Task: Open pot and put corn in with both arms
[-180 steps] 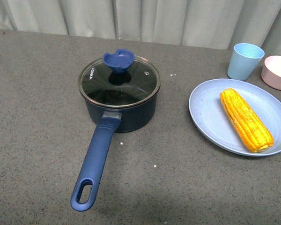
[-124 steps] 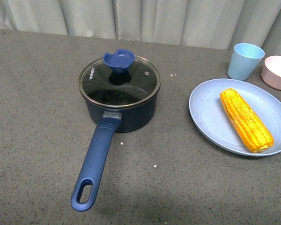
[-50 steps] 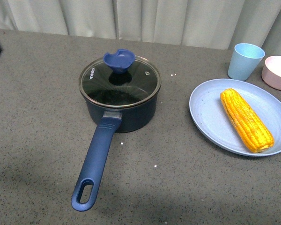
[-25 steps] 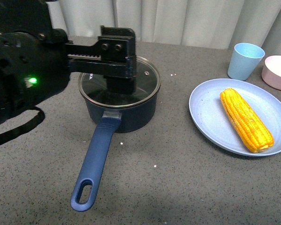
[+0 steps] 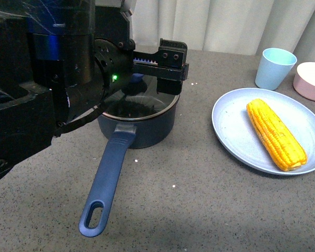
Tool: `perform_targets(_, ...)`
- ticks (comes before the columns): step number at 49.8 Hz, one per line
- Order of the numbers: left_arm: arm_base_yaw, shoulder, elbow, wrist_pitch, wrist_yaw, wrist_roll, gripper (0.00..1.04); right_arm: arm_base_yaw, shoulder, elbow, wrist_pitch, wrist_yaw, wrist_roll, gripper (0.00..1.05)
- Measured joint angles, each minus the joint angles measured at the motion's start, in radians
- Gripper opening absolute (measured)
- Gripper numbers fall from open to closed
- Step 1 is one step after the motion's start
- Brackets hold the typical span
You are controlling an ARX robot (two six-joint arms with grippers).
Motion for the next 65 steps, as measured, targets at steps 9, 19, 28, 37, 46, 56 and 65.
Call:
perform_targets(9,0.002,0.066,0.047,0.000,-0.029,0.010,0.98,0.000,0.000,0.000,0.000,0.000,0.000,0.96)
perform_targets(19,0.025,0.120,0.100,0.009,-0.052,0.027,0.98,0.000,0.000,0.000,0.000,0.000,0.000,0.96)
perform_targets(28,0.042,0.151,0.123,0.007,-0.067,0.030,0.98,0.000,0.000,0.000,0.000,0.000,0.000,0.96)
perform_targets(37,0.046,0.168,0.134,0.000,-0.079,0.030,0.98,0.000,0.000,0.000,0.000,0.000,0.000,0.96)
perform_targets(46,0.046,0.184,0.151,0.002,-0.104,0.050,0.98,0.000,0.000,0.000,0.000,0.000,0.000,0.96)
perform_targets(56,0.048,0.185,0.156,-0.004,-0.100,0.048,0.85,0.000,0.000,0.000,0.000,0.000,0.000,0.96)
perform_targets(65,0.048,0.184,0.158,-0.016,-0.096,0.043,0.64,0.000,0.000,0.000,0.000,0.000,0.000,0.96)
